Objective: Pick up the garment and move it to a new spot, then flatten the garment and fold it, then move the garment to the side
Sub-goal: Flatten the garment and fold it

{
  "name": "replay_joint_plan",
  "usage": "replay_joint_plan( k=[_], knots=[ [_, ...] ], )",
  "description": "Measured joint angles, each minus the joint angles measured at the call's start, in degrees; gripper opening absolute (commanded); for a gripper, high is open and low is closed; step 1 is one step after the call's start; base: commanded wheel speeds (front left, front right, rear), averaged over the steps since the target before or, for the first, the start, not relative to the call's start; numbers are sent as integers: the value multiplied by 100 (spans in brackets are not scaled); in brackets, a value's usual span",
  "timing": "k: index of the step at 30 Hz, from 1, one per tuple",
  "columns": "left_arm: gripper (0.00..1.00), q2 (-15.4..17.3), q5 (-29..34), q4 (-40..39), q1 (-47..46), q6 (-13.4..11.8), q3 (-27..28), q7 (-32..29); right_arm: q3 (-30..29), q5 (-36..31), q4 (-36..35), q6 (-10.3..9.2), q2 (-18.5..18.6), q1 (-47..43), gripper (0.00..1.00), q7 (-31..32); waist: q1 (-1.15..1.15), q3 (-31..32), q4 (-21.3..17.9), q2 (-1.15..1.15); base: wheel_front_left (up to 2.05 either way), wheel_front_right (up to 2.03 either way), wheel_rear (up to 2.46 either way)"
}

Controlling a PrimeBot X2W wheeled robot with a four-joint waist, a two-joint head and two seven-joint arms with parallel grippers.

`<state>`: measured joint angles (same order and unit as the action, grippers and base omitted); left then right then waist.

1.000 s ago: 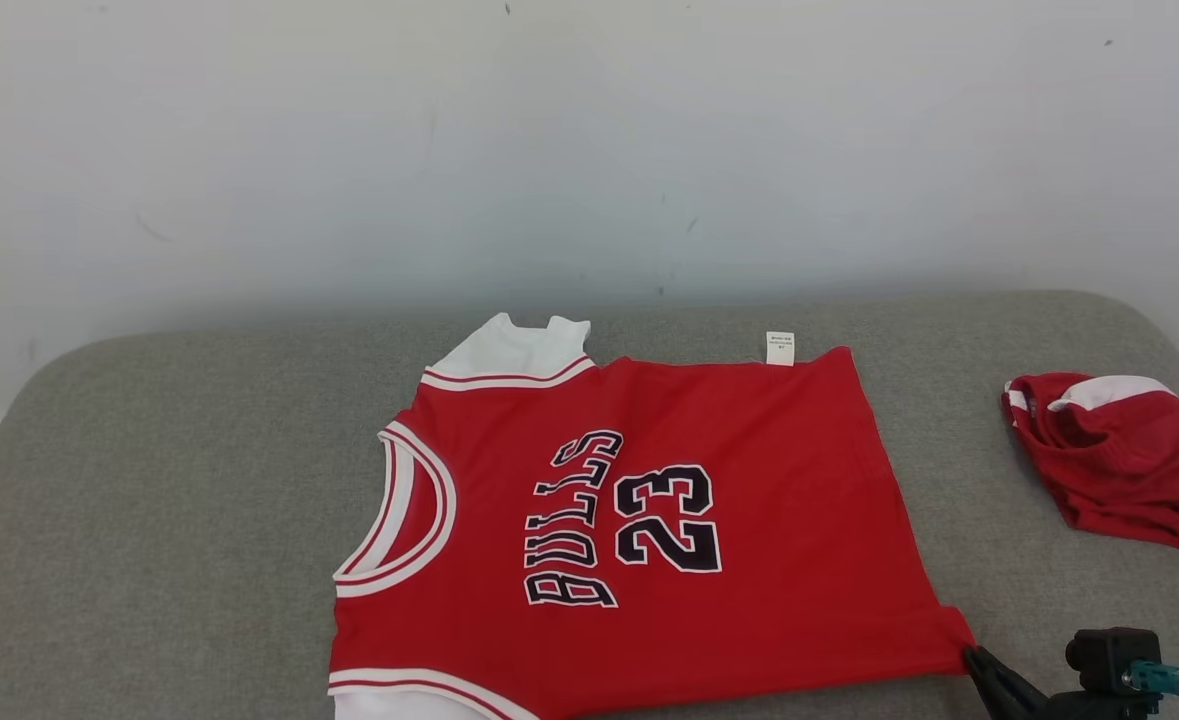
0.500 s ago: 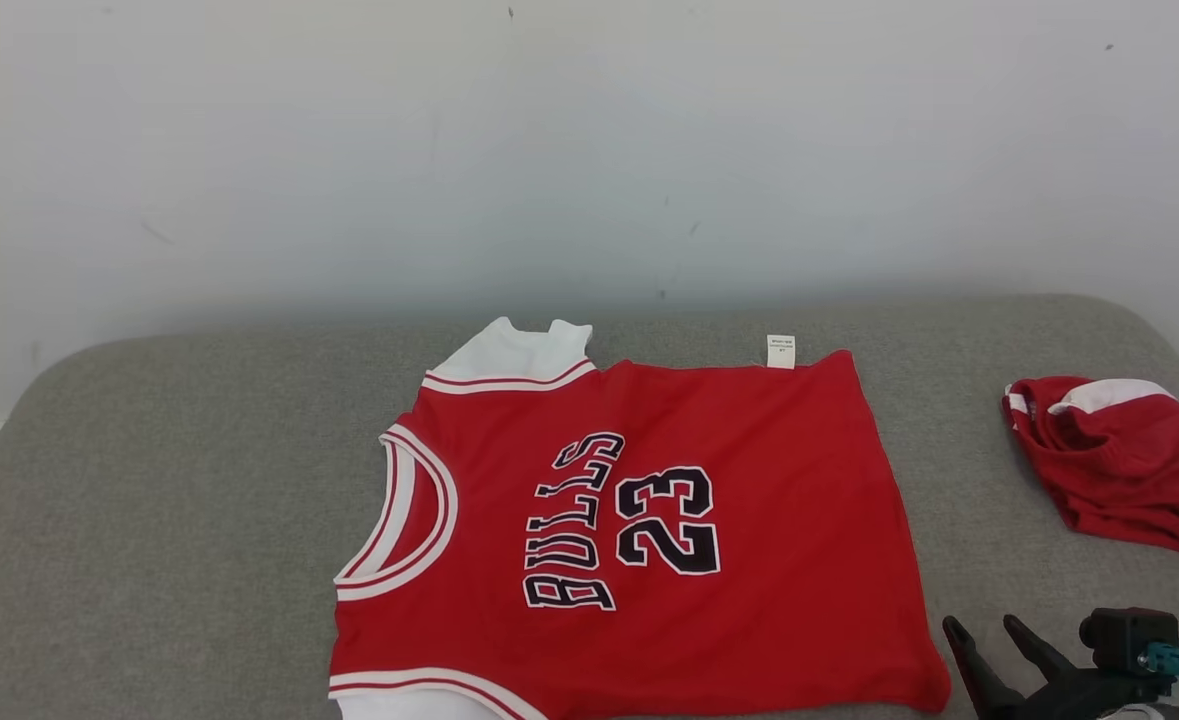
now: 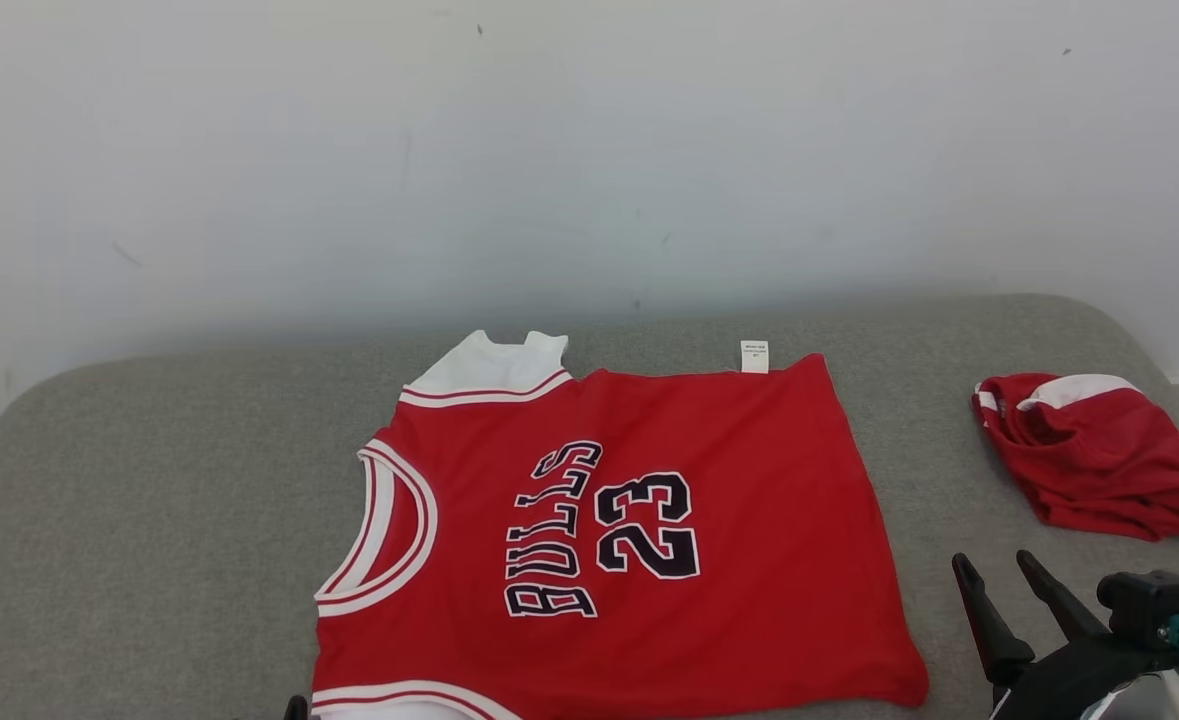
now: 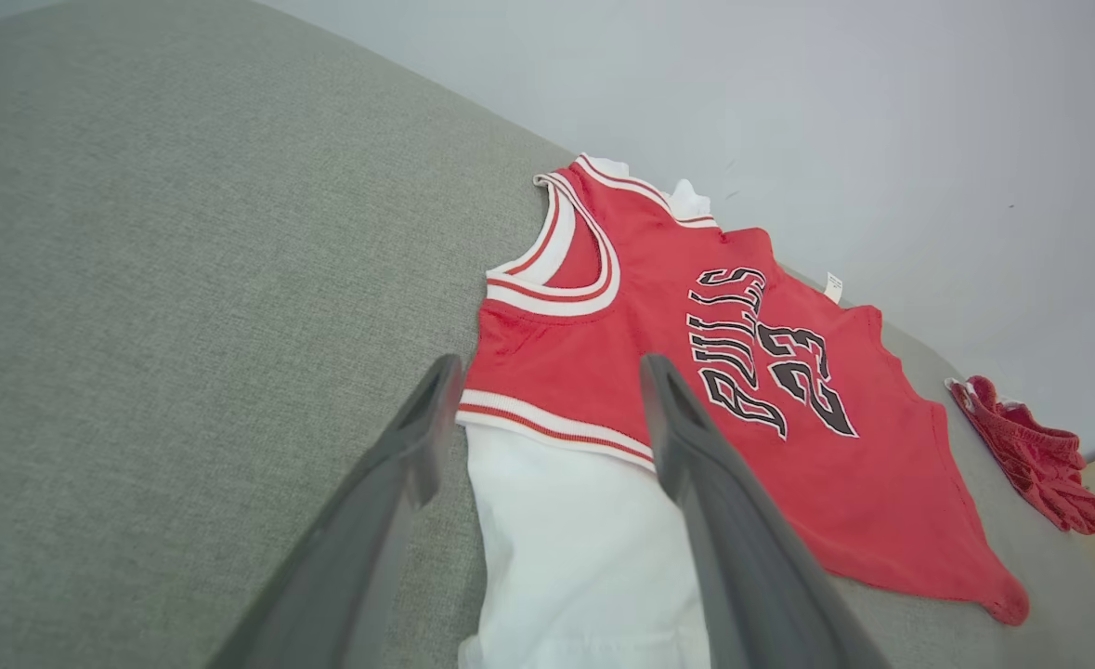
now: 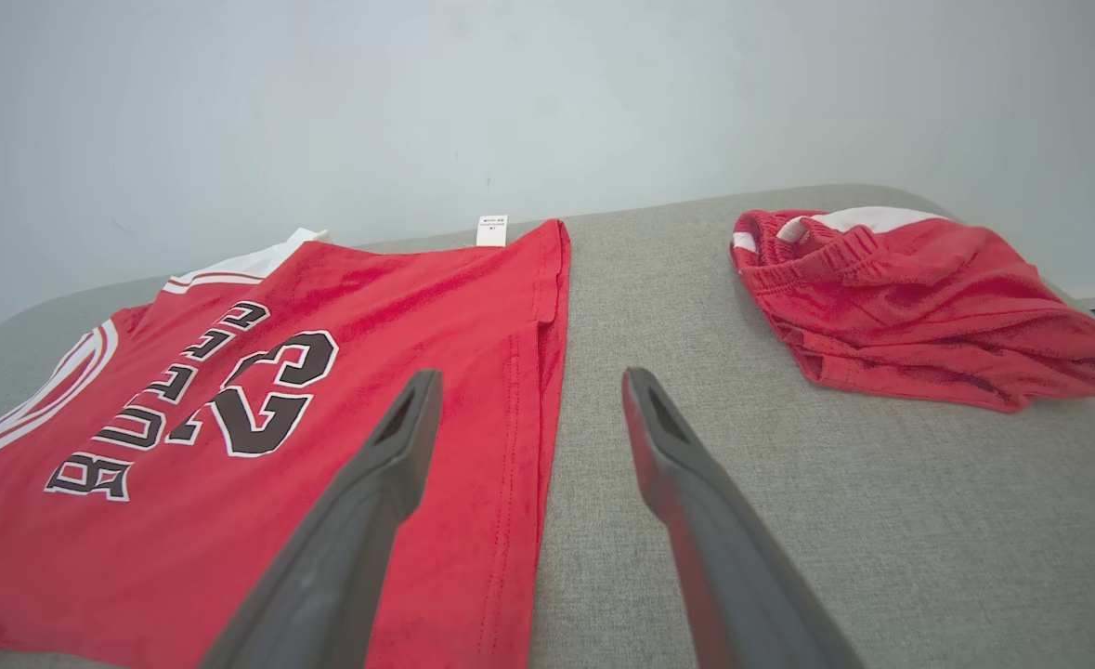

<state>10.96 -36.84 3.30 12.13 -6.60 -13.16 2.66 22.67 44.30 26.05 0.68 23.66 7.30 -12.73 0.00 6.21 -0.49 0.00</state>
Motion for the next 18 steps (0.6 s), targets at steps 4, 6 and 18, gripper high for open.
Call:
replay_joint_plan(
  k=[4, 6, 18],
  knots=[
    [100, 99, 365, 0, 0, -37, 36, 227, -78, -134, -226, -178, 11, -51, 100, -73, 0, 29, -107, 0, 0, 0, 0],
    [100, 103, 416, -3, 5, -45, 105, 320, -88, -244, -309, -261, 37, -122, 100, -90, 0, 39, -168, 0, 0, 0, 0],
    [100, 53, 816, -26, 65, -47, 279, 604, -458, -403, -1077, -630, 91, -785, 100, -146, 0, 48, -501, 0, 0, 0, 0]
  ],
)
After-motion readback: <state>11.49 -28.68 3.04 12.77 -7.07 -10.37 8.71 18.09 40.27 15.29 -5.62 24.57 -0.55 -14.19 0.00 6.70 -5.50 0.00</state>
